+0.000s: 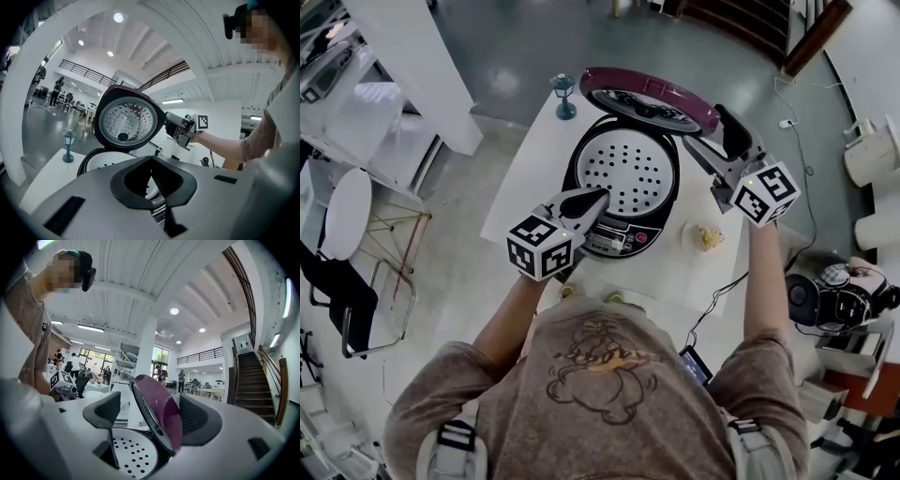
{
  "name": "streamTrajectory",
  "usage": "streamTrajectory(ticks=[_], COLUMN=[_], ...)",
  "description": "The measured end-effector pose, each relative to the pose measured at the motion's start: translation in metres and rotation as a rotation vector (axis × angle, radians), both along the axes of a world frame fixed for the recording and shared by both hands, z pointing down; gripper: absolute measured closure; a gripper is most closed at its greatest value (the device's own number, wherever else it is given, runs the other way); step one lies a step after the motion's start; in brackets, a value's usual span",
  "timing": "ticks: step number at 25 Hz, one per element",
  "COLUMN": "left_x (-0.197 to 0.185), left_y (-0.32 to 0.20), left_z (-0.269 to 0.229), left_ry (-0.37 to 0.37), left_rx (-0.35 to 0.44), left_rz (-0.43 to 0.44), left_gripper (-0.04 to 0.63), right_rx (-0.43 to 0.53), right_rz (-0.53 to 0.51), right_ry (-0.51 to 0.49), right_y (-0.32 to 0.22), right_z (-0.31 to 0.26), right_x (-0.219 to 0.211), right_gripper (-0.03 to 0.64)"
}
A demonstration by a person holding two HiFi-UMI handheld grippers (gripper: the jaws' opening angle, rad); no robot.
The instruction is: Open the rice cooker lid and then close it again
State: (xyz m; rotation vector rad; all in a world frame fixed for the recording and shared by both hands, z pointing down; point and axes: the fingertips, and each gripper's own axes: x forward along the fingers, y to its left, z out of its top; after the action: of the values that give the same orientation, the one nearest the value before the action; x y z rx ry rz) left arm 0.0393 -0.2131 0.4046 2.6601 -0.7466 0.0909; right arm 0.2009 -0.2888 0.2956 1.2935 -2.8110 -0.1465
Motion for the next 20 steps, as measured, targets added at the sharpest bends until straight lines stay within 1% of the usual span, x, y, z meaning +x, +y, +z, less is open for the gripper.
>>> streamTrajectory(ticks=[5, 12, 20], left_x=[0.001, 0.005, -0.004], left_y=[0.008, 0.017, 0.023], left_z=[0.000, 0.003, 0.004], left_ry=[-0.014, -0.010, 0.004], left_rx=[0.008, 0.000, -0.003], left_rz=[0.012, 0.015, -0.011], left_gripper=[0.574, 0.574, 0.574], right_rx=[-0.005, -0.023, -0.057], right_rz=[-0.011, -0.022, -0.021], right_ry=[-0.001, 0.004, 0.016], right_y=[0.019, 0.040, 0.067], right_z=[0.008, 0.023, 0.048], right_x=[-0.008, -0.016, -0.029], right_gripper=[0.229, 0.242, 0.246])
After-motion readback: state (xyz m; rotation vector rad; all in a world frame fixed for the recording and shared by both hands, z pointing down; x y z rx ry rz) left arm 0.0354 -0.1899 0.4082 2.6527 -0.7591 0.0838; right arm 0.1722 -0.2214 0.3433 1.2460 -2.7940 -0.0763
